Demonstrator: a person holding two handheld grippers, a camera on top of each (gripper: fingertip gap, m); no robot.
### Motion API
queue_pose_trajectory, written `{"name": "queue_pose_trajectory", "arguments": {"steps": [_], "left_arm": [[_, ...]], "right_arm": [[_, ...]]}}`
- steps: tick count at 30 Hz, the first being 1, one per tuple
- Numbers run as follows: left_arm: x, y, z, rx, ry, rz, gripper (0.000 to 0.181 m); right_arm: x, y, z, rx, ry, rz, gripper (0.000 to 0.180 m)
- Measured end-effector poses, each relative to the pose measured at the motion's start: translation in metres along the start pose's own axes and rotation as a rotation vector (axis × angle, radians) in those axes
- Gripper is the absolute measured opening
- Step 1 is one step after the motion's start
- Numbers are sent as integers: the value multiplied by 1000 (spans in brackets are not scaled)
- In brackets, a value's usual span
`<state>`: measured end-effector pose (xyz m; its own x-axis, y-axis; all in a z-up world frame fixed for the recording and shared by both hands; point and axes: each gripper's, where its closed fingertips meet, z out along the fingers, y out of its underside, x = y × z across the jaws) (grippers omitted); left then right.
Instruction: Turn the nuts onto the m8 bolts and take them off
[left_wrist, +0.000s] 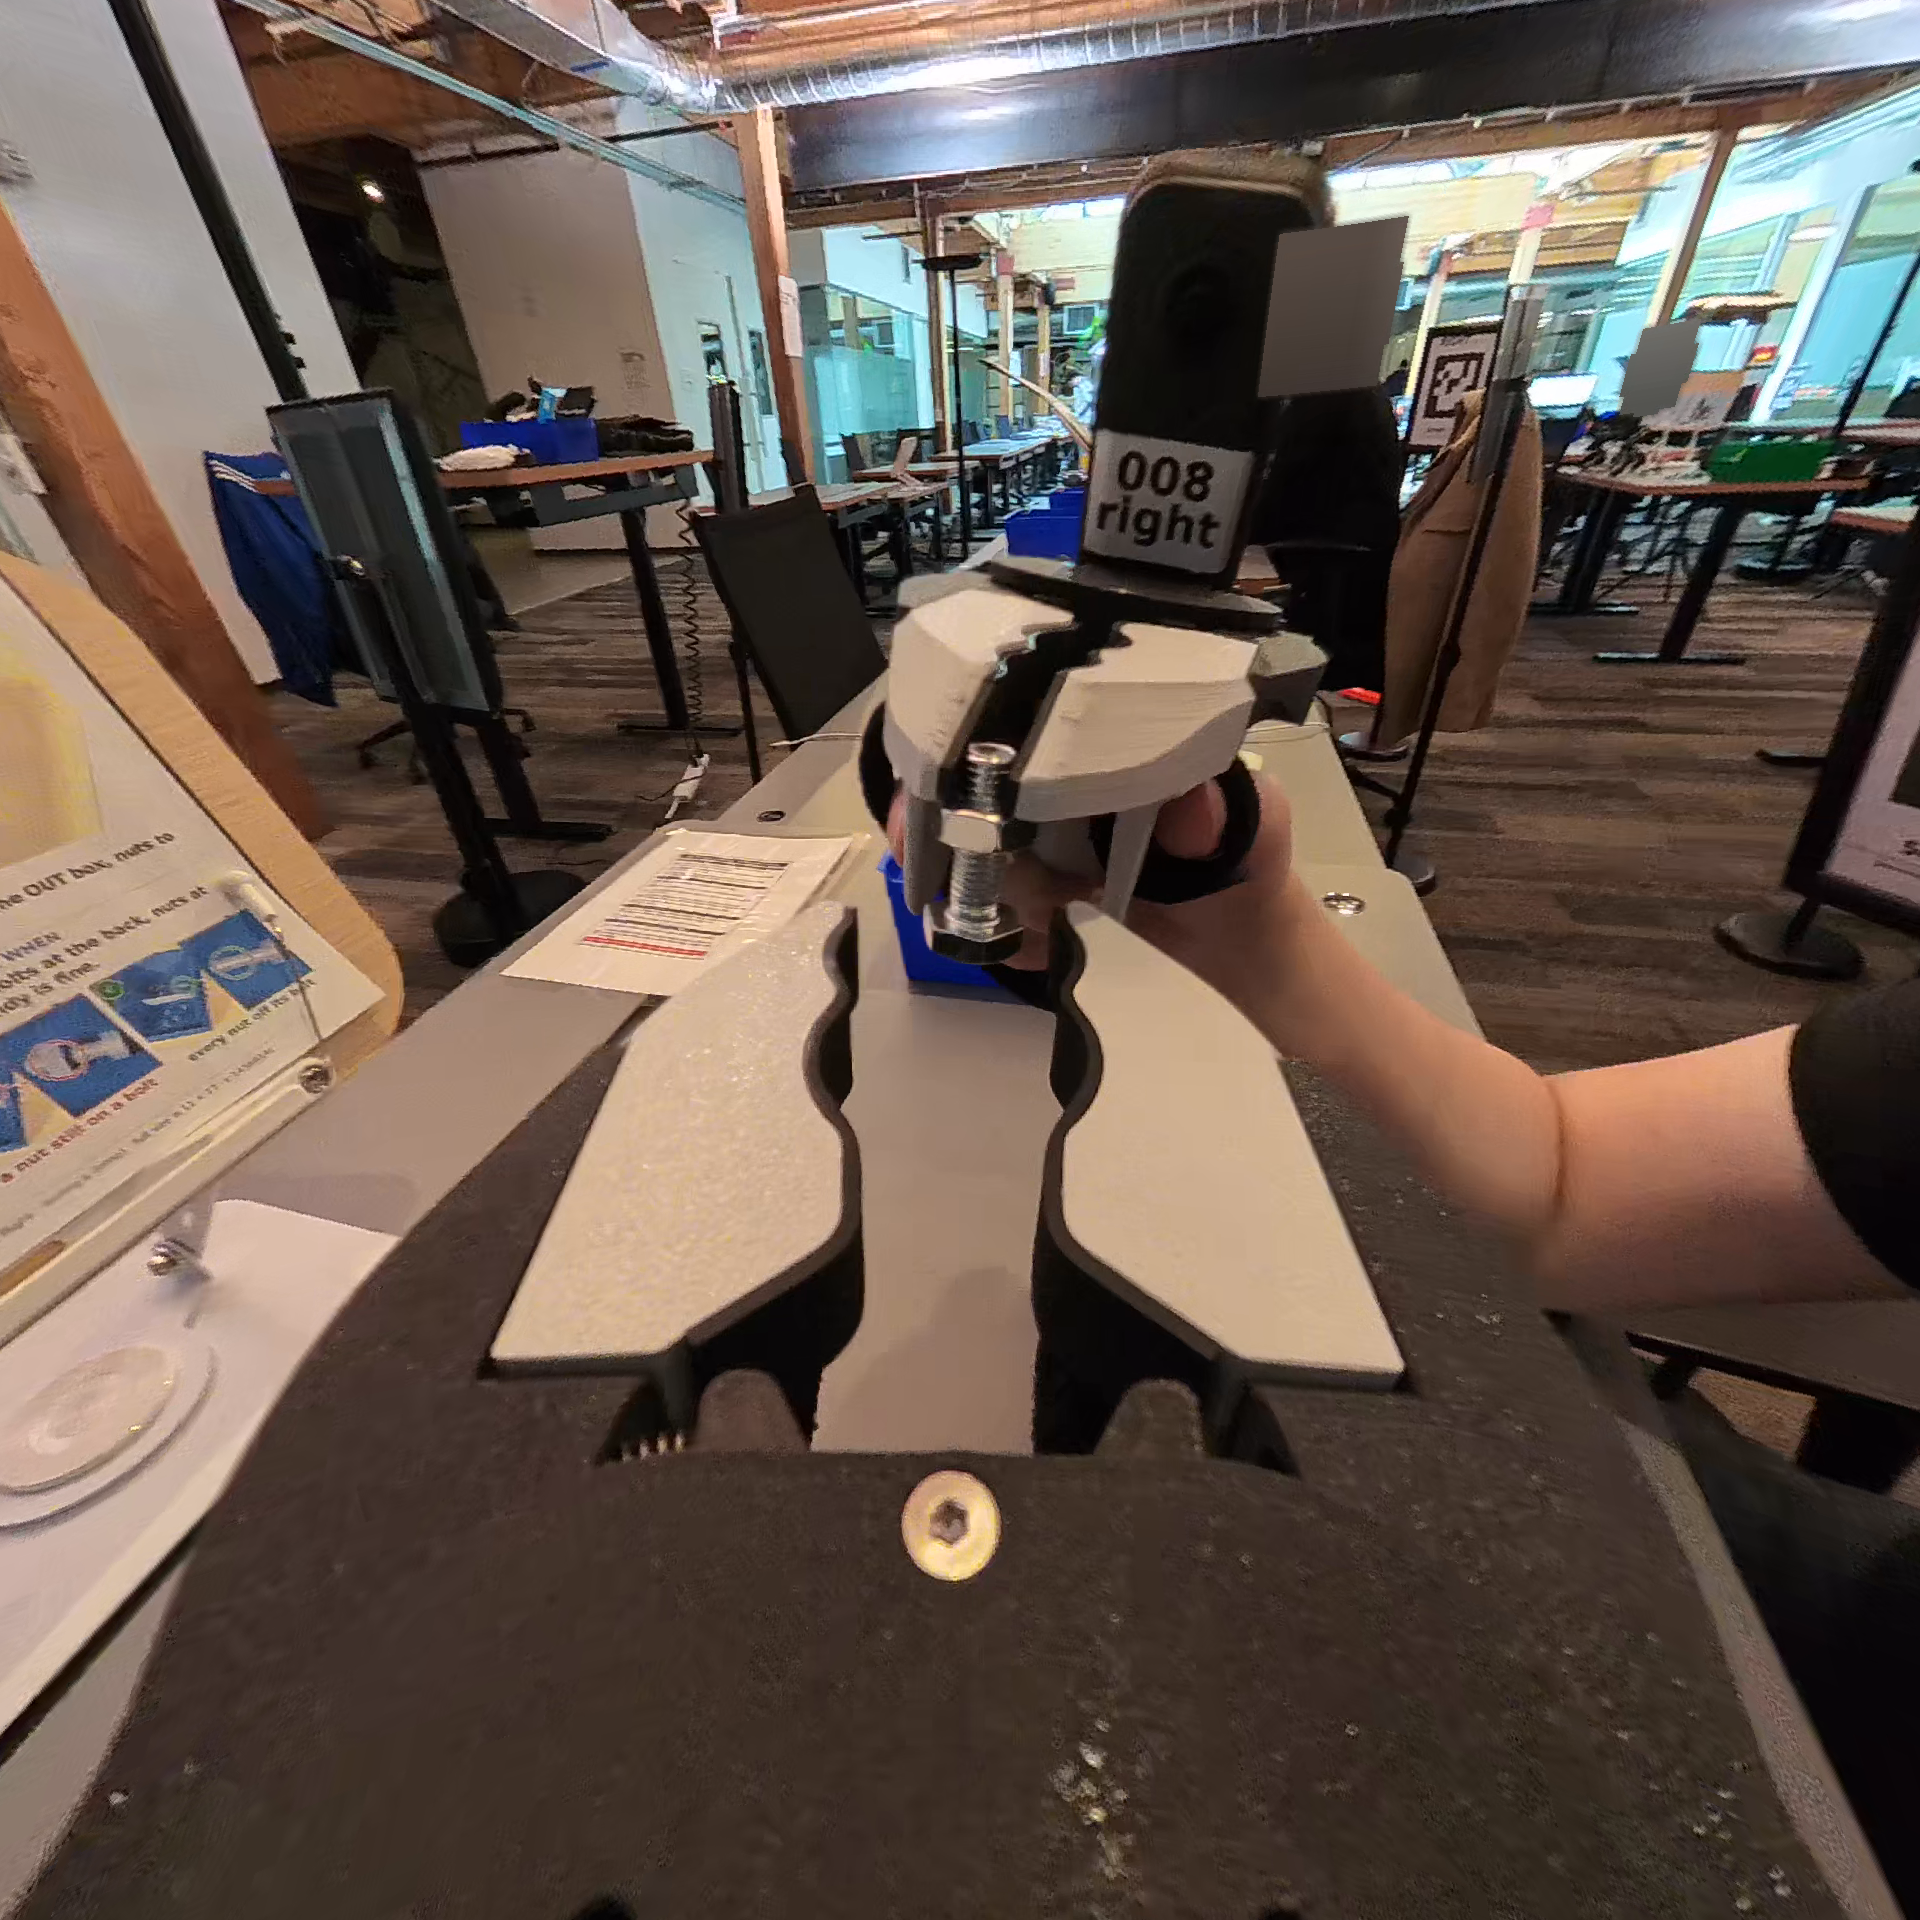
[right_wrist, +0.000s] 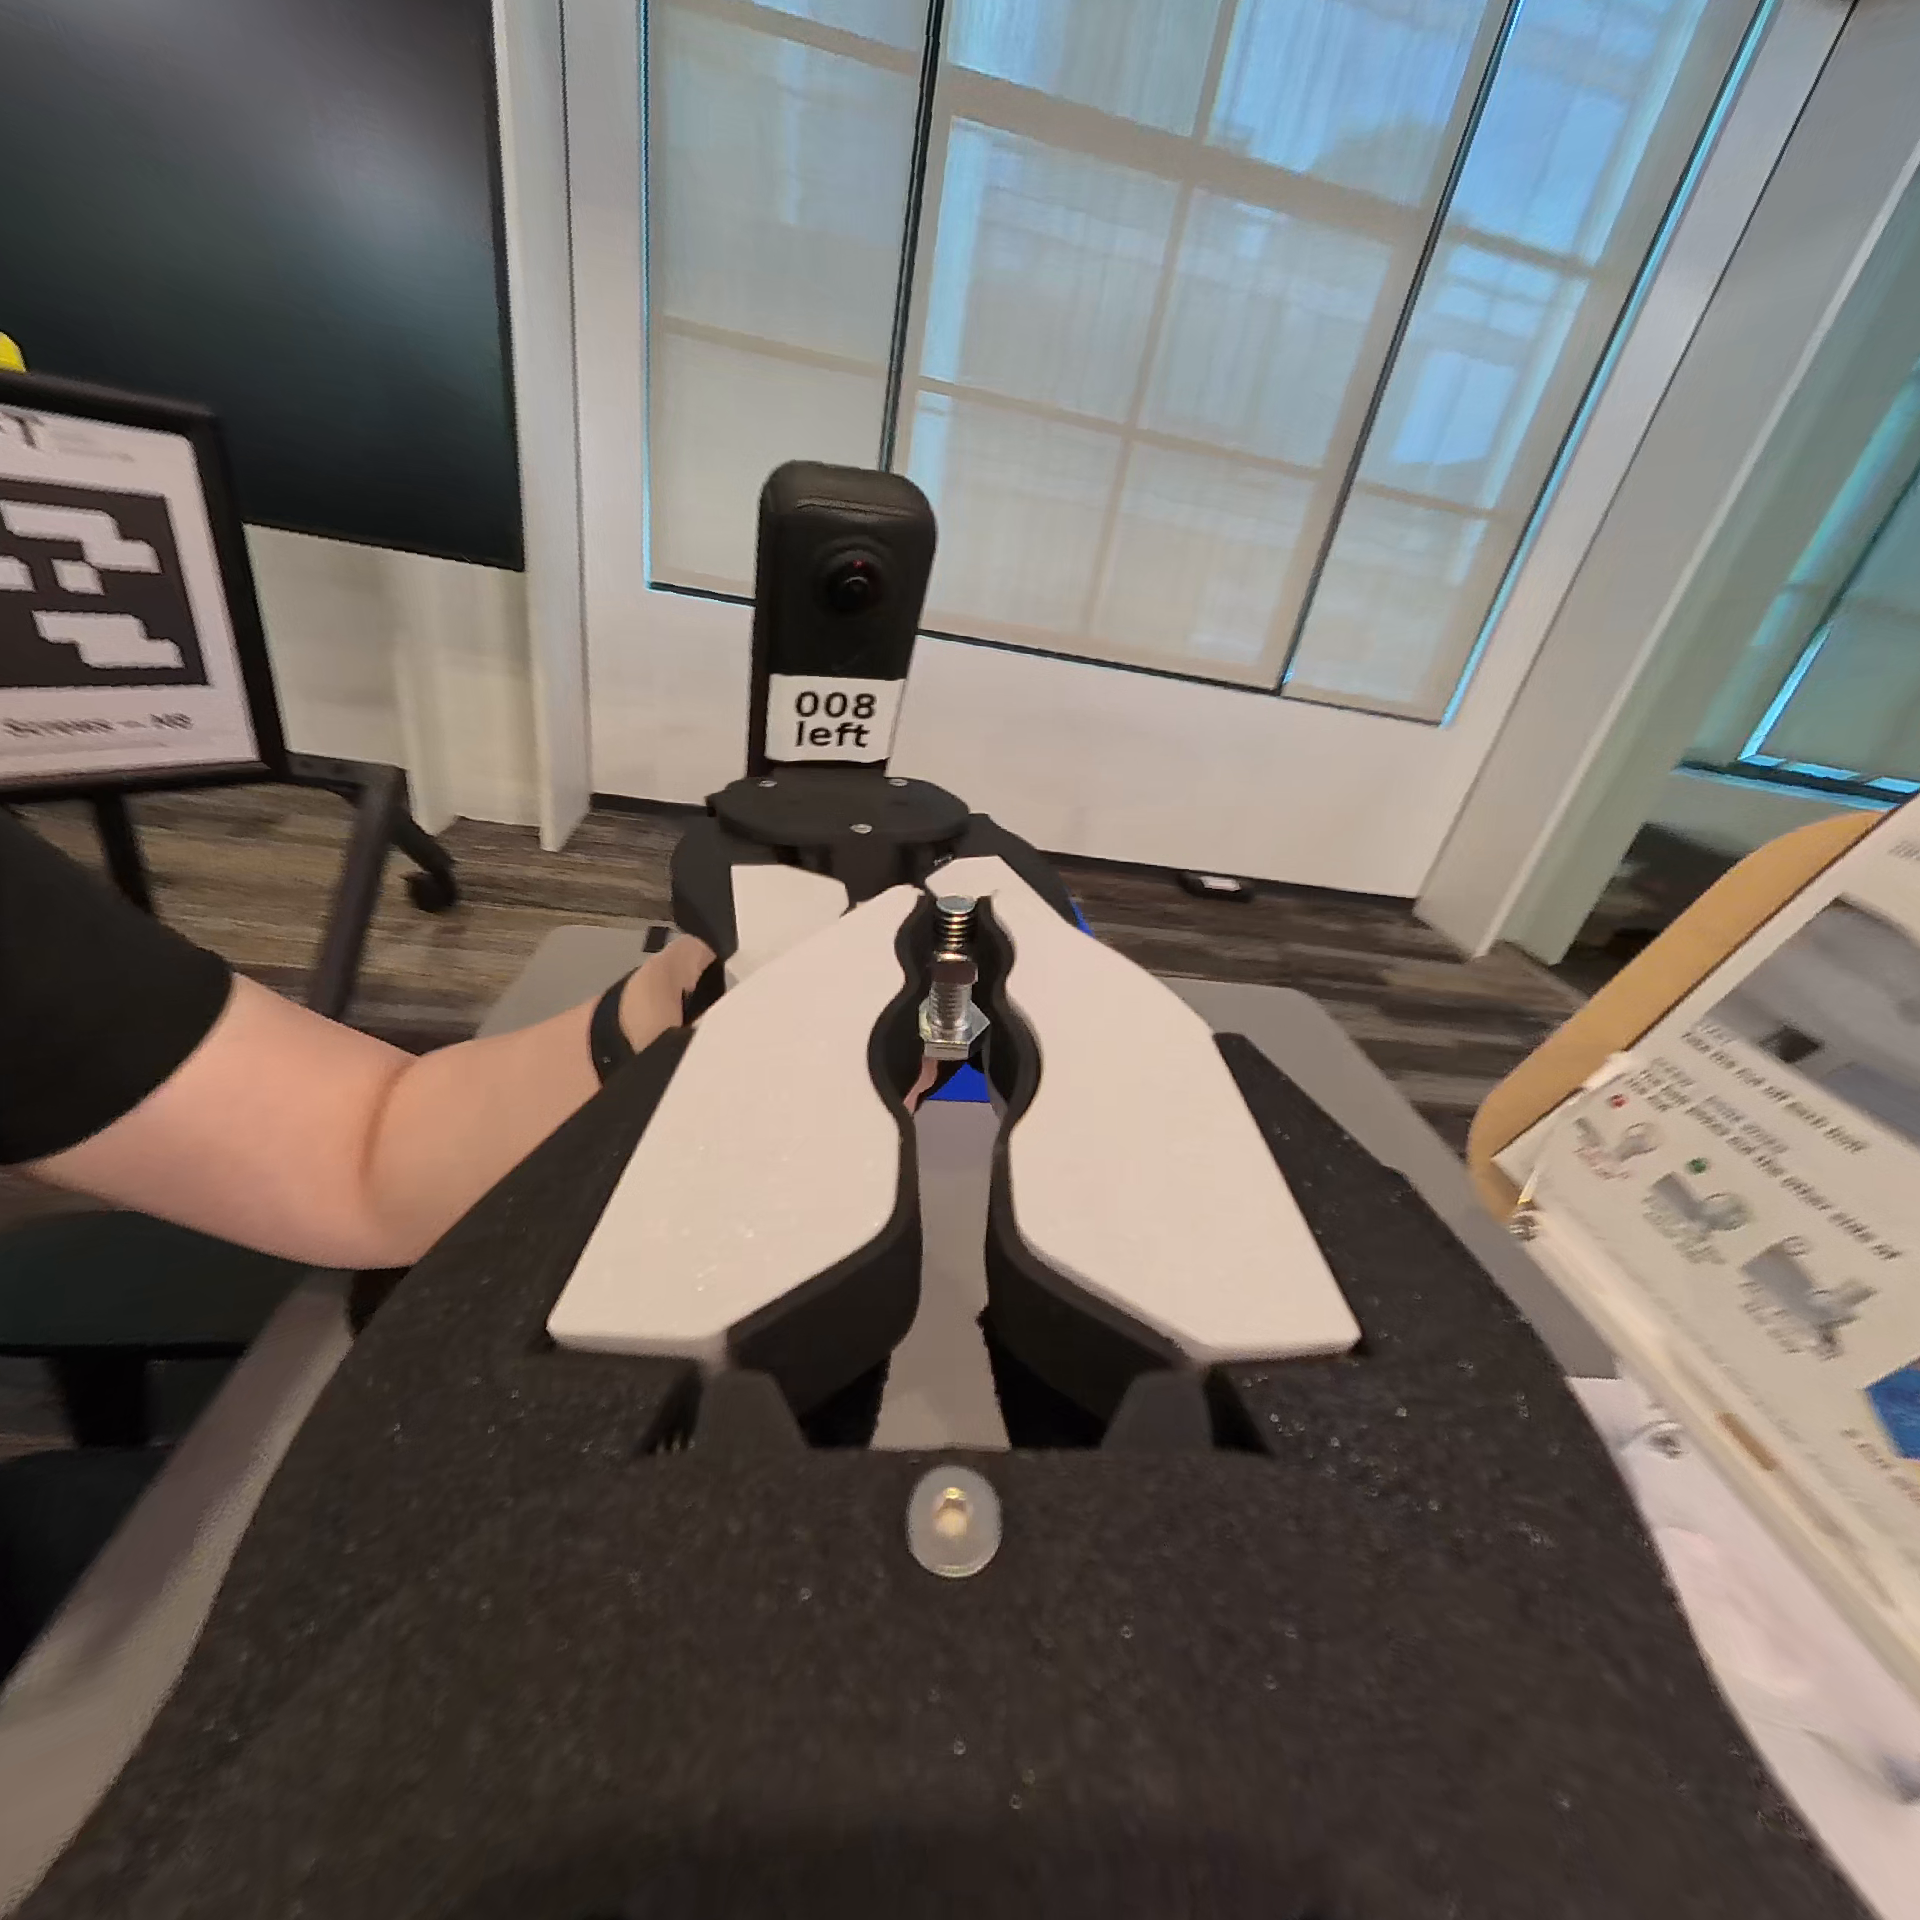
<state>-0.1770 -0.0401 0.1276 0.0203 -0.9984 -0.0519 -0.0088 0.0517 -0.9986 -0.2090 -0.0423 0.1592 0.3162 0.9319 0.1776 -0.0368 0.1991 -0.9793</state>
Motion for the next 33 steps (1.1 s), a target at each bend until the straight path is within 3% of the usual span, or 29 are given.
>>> {"name": "queue_pose_trajectory", "arguments": {"steps": [33], "left_arm": [[2, 2, 5, -9, -26, 41, 14]], "right_arm": [[0, 4, 5, -30, 24, -33, 7]]}}
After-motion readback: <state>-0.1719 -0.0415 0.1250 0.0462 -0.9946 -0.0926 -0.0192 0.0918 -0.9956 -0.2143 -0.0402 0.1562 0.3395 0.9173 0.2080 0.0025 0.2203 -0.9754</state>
